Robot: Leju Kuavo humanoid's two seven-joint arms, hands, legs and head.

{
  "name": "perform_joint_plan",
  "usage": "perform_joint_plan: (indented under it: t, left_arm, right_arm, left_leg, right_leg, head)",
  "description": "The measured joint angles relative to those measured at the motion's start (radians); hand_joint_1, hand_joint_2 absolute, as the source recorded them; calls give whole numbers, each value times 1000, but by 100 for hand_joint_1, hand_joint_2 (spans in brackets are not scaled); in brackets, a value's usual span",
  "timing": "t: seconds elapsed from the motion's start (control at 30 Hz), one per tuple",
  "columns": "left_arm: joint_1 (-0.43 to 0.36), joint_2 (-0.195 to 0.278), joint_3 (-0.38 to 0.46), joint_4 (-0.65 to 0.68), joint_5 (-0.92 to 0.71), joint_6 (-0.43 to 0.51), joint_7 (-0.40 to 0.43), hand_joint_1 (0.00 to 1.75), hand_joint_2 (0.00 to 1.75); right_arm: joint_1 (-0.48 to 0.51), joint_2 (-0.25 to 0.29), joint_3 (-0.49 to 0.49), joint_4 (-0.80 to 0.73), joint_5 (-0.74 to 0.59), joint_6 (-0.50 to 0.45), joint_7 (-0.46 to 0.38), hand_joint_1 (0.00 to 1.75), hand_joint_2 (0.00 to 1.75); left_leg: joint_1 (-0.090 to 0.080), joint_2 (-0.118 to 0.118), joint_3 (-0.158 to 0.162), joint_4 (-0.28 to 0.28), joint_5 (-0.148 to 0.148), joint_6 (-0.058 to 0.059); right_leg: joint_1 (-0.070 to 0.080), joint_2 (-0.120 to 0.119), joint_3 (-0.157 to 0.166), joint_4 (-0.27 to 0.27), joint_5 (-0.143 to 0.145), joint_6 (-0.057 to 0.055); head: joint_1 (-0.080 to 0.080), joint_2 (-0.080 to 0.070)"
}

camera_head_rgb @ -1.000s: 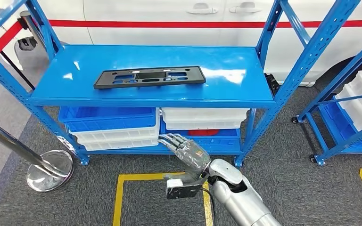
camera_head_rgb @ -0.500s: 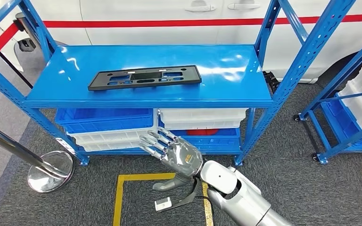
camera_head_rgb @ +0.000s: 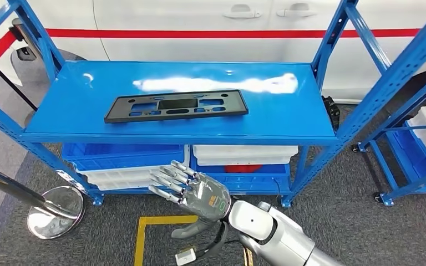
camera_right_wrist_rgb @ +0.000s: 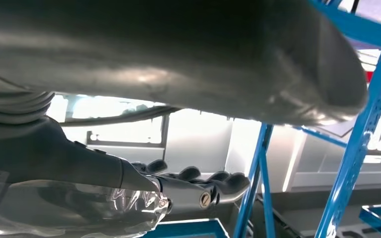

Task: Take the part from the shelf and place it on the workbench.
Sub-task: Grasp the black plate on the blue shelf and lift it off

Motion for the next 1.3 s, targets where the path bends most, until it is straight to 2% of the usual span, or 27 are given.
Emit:
perform_joint_plan:
  t: [0.03, 0.07, 0.1, 0.17, 0.2, 0.23, 0.27, 0.3, 0.33, 0.37, 0.4, 0.47, 0.53, 0.57, 0.63, 0.67, 0.7, 0.73, 0.8, 0.87, 0.97, 1.03, 1.13, 1.17, 1.2, 1.23, 1.3]
  left_arm:
    - [-1, 0, 0, 0, 0, 0, 0, 0, 0]
    - [-1, 0, 0, 0, 0, 0, -1, 0, 0]
    - [-1, 0, 0, 0, 0, 0, -1, 0, 0]
    - [2, 0, 1, 0, 0, 0, -1, 0, 0]
    - [4, 0, 1, 0, 0, 0, -2, 0, 0]
    - [5, 0, 2, 0, 0, -1, -2, 0, 0]
    - [7, 0, 3, 0, 0, -1, -2, 0, 0]
    - [7, 0, 4, 2, 1, -1, -2, 0, 0]
    - [7, -1, 5, 3, 1, -1, -2, 0, 0]
    - [7, -1, 6, 4, 2, 0, -1, 0, 0]
    - [4, -1, 8, 6, 2, 1, 0, 0, 0]
    - [-2, 0, 9, 6, 3, 2, 1, 0, 0]
    - [-7, 0, 11, 6, 3, 3, -1, 0, 0]
    - [-7, 0, 13, 6, 3, 3, -3, 0, 0]
    - [-5, 0, 14, 6, 2, 3, -7, 0, 0]
    - [-3, 0, 14, 6, 2, 4, -9, 0, 0]
    - [-2, 1, 14, 6, 2, 4, -10, 0, 0]
    - [-1, 1, 14, 6, 2, 5, -10, 0, 0]
    - [-2, 2, 15, 6, 1, 6, -10, 0, 0]
    - [-4, 2, 15, 6, -3, 5, -10, 0, 0]
    - [-7, 2, 15, 6, -9, 3, -10, 0, 0]
    - [-10, 1, 15, 6, -10, 3, -10, 0, 0]
    - [-16, 1, 15, 6, -9, 3, -7, 0, 0]
    - [-16, 1, 15, 6, -9, 4, -6, 0, 0]
    - [-15, 1, 15, 6, -9, 4, -5, 0, 0]
    - [-15, 1, 15, 6, -9, 4, -4, 0, 0]
    - [-14, 0, 15, 6, -9, 4, -3, 0, 0]
  right_arm:
    - [-2, -1, 1, -1, 0, 0, 1, 0, 0]
    - [-2, -3, 3, -1, 0, -1, 1, 0, 0]
    - [-2, -4, 4, -1, 0, -1, 2, 0, 0]
    - [0, -8, 8, -1, -1, -2, 2, 0, 0]
    - [0, -8, 10, -1, -1, -2, 2, 0, 0]
    - [0, -9, 12, -1, -1, -2, 2, 0, 0]
    - [0, -9, 14, 0, -1, -2, 2, 0, 0]
    - [0, -9, 16, 0, -2, -2, 1, 0, 0]
    - [0, -9, 18, 2, -2, -2, 1, 0, 0]
    - [0, -9, 20, 3, -2, -2, 0, 0, 0]
    - [-2, -9, 21, 3, -3, -2, -2, 0, 0]
    - [-10, -8, 22, 2, -4, -2, -4, 0, 0]
    - [-16, -6, 23, 2, -4, -2, -6, 0, 0]
    - [-15, -6, 23, 3, -4, -2, -6, 0, 0]
    - [-14, -6, 24, 4, -4, 0, -7, 0, 0]
    - [-14, -6, 24, 5, -4, 0, -7, 0, 0]
    - [-14, -6, 24, 7, -4, 1, -7, 0, 0]
    - [-14, -6, 24, 9, -4, 2, -7, 0, 0]
    - [-15, -5, 24, 11, -5, 7, -7, 0, 0]
    - [-20, -2, 24, 15, -10, 20, -8, 0, 0]
    - [-42, 9, 24, 37, -29, 57, -11, 0, 0]
    - [-75, 23, 23, 74, -53, 82, -12, 0, 0]
    - [-139, 56, 22, 177, -93, 115, -17, 0, 0]
    - [-155, 68, 22, 217, -102, 126, -19, 0, 0]
    - [-170, 80, 22, 253, -109, 135, -20, 0, 0]
    - [-184, 92, 21, 288, -113, 143, -20, 0, 0]
    - [-212, 115, 20, 340, -116, 151, -20, 0, 0]
  left_leg:
    - [1, -1, 17, -7, -8, 4]
    - [1, -1, 31, -12, -18, 7]
    - [1, -2, 46, -14, -29, 9]
    - [1, -5, 81, -15, -57, 9]
    - [1, -6, 101, -15, -73, 8]
    - [0, -7, 124, -15, -90, 6]
    - [0, -7, 143, -16, -107, 4]
    - [-1, -7, 161, -14, -124, 1]
    - [-2, -7, 173, -15, -138, -4]
    - [-3, -7, 182, -19, -149, -9]
    - [-3, -6, 190, -19, -152, -15]
    - [-2, -5, 176, 21, -131, -28]
    - [1, -3, 106, 142, -103, -38]
    - [3, -3, 60, 208, -114, -43]
    - [8, -2, -14, 289, -183, -53]
    - [11, -2, -37, 296, -214, -56]
    - [12, -2, -46, 276, -220, -58]
    - [14, -2, -43, 232, -194, -58]
    - [16, -1, -14, 99, -81, -56]
    - [12, -1, 5, 16, -17, -44]
    - [9, -2, 8, 5, -7, -21]
    - [11, -2, 12, 0, -3, -9]
    - [7, 0, 14, -1, -5, 1]
    - [5, -1, 14, -1, -7, 3]
    - [3, -2, 16, -1, -8, 4]
    - [1, -3, 18, -1, -10, 4]
    - [-3, -5, 25, 0, -14, 3]
  right_leg:
    - [-2, 0, -40, 60, 2, 3]
    - [-2, -1, -86, 121, -10, 5]
    - [-3, -1, -133, 171, -38, 7]
    - [-3, -1, -203, 206, -98, 8]
    - [-3, -1, -220, 185, -104, 7]
    - [-3, -1, -226, 141, -80, 5]
    - [-2, -3, -226, 81, -19, 1]
    - [0, -4, -227, 16, 67, -4]
    - [3, -5, -226, -31, 137, -10]
    - [7, -5, -225, -60, 188, -17]
    - [10, -4, -224, -71, 204, -23]
    - [10, 0, -208, -74, 188, -37]
    - [6, -1, -185, -84, 172, -49]
    - [4, -2, -173, -87, 162, -52]
    - [3, -1, -151, -88, 144, -54]
    - [3, 0, -140, -88, 135, -54]
    - [2, 2, -129, -88, 126, -52]
    - [2, 3, -118, -87, 118, -49]
    - [1, 4, -99, -85, 103, -42]
    - [2, 5, -94, -84, 94, -30]
    - [3, 5, -93, -81, 85, -11]
    - [1, 2, -108, -42, 57, -2]
    - [-1, -1, -203, 147, -32, 3]
    - [-1, -1, -231, 197, -44, 3]
    - [-1, -1, -243, 212, -37, 1]
    - [-1, -1, -234, 185, -10, -2]
    - [4, -1, -174, 49, 65, -17]
  head:
    - [0, 0]
    - [0, 0]
    - [0, 0]
    - [0, 0]
    - [0, 0]
    - [0, 0]
    - [0, 0]
    - [0, 0]
    - [0, 0]
    - [0, 0]
    - [0, 0]
    - [0, 0]
    - [0, 0]
    - [0, 0]
    - [0, 0]
    - [0, 0]
    - [0, 0]
    - [0, 0]
    - [0, 0]
    - [0, 0]
    - [0, 0]
    - [0, 0]
    - [0, 0]
    - [0, 0]
    - [0, 0]
    - [0, 0]
    - [0, 0]
